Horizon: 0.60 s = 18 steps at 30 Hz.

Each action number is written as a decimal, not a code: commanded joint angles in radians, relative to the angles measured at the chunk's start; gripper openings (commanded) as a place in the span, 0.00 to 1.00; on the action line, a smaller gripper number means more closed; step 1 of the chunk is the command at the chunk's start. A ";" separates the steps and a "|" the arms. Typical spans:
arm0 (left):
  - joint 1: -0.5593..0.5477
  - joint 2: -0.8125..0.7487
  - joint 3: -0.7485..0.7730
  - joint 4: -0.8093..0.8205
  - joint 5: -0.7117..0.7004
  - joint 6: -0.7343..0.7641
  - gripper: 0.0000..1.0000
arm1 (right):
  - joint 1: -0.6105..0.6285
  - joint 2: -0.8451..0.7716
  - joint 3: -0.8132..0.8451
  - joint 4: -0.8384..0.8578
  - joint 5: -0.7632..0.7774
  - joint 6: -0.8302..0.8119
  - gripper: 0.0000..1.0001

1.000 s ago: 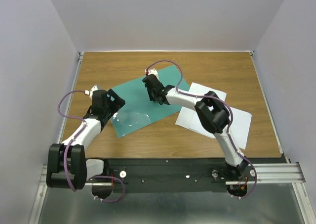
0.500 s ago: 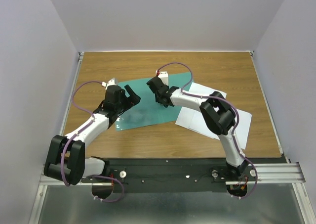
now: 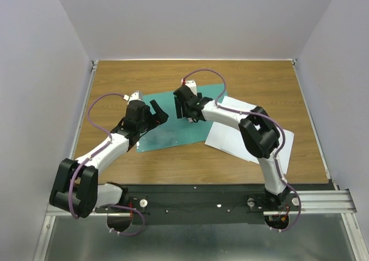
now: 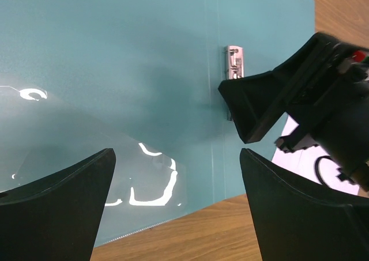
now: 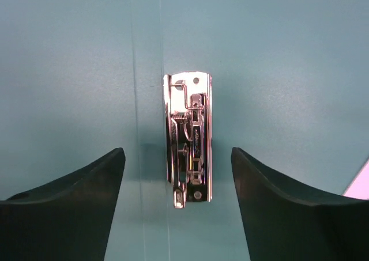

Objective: Put the files into the folder

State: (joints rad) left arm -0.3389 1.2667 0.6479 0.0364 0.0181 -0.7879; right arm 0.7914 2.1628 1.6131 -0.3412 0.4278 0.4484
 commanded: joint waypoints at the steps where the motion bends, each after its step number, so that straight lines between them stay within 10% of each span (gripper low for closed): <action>1: -0.015 -0.073 0.016 0.014 0.034 0.033 0.98 | -0.014 -0.174 0.021 -0.018 0.002 0.007 1.00; 18: -0.291 0.221 0.133 0.260 0.324 0.064 0.98 | -0.331 -0.739 -0.614 -0.001 -0.142 0.193 1.00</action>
State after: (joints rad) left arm -0.5407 1.3712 0.7223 0.2050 0.1886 -0.7433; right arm 0.5076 1.4403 1.0676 -0.3271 0.3637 0.5797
